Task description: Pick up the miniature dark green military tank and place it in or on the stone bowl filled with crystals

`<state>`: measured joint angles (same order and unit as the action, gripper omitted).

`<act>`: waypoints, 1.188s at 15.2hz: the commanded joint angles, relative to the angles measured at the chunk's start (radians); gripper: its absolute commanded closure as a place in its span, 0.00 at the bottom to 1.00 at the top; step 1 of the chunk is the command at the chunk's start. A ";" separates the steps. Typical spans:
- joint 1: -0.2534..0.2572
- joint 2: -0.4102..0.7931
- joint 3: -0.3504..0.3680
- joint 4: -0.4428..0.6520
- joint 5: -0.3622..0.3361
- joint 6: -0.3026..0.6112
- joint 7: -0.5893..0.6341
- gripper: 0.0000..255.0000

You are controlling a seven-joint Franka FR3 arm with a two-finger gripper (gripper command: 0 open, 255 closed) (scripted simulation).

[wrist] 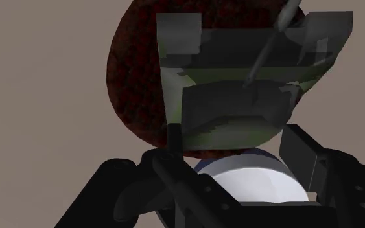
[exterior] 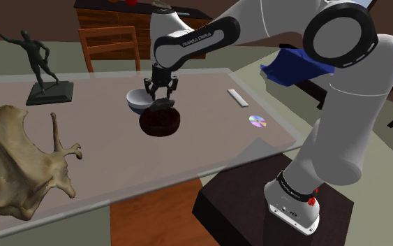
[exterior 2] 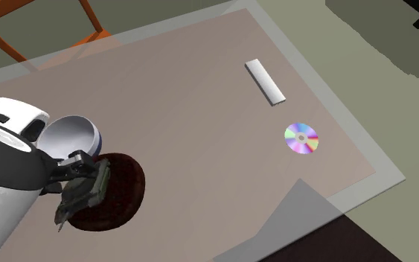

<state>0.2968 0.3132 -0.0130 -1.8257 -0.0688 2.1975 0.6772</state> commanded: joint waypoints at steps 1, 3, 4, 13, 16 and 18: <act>0.000 0.010 0.000 -0.014 -0.001 0.025 0.002 1.00; 0.000 0.023 0.000 -0.024 -0.002 0.047 0.004 1.00; 0.000 0.029 -0.001 -0.029 -0.003 0.059 0.005 1.00; 0.000 0.053 -0.001 -0.044 -0.004 0.097 0.007 1.00; 0.000 0.053 -0.001 -0.044 -0.004 0.097 0.007 0.00; 0.000 0.053 -0.001 -0.044 -0.004 0.097 0.007 0.00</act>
<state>0.2969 0.3662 -0.0141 -1.8693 -0.0730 2.2942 0.6846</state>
